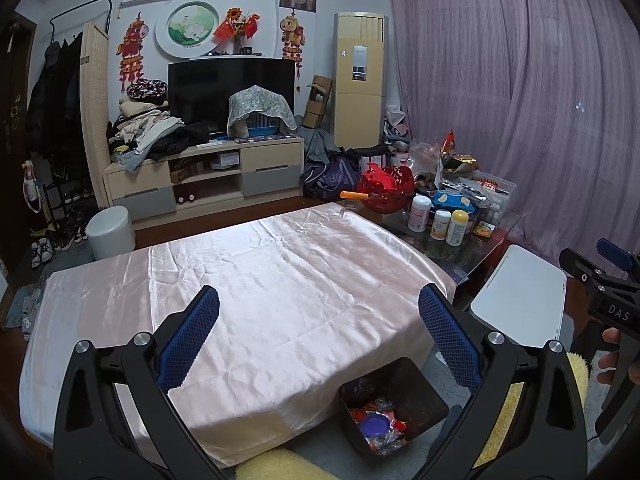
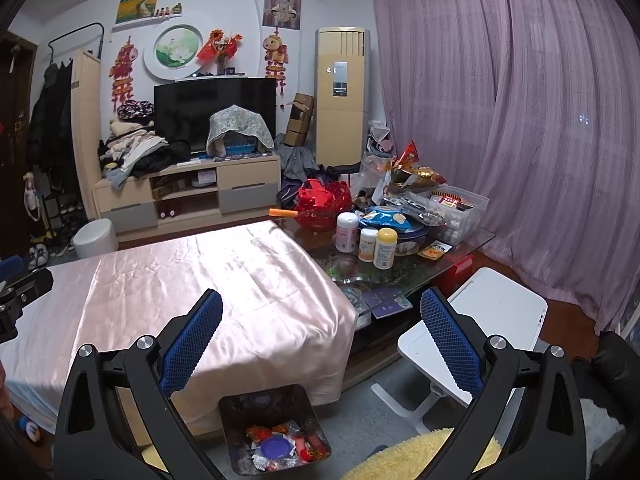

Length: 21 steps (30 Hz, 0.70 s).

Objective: Collect trash

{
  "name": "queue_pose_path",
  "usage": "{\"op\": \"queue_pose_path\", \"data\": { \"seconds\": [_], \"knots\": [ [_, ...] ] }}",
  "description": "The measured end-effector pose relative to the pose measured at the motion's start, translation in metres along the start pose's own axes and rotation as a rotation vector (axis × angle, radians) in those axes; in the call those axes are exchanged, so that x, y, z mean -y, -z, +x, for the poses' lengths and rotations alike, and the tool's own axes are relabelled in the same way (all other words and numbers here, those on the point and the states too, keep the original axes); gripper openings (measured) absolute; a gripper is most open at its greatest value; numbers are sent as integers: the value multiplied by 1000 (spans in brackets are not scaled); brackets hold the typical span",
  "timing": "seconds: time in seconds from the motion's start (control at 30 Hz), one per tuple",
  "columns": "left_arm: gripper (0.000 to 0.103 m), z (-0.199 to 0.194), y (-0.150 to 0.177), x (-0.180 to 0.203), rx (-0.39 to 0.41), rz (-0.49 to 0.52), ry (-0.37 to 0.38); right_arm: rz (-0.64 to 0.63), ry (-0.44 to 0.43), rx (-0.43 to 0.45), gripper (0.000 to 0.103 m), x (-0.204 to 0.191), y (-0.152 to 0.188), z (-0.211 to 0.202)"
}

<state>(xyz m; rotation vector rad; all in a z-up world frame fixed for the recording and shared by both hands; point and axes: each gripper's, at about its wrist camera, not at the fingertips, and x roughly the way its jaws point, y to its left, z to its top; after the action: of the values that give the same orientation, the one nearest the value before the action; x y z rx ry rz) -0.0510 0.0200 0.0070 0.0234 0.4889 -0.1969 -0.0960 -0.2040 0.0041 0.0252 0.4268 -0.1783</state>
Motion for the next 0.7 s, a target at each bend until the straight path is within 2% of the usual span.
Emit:
{"op": "queue_pose_path", "data": {
  "seconds": [0.7],
  "knots": [
    [95,-2,-3,-1,4,-1,-2,0,2,-5,100,-1,-1,-1]
  ]
}}
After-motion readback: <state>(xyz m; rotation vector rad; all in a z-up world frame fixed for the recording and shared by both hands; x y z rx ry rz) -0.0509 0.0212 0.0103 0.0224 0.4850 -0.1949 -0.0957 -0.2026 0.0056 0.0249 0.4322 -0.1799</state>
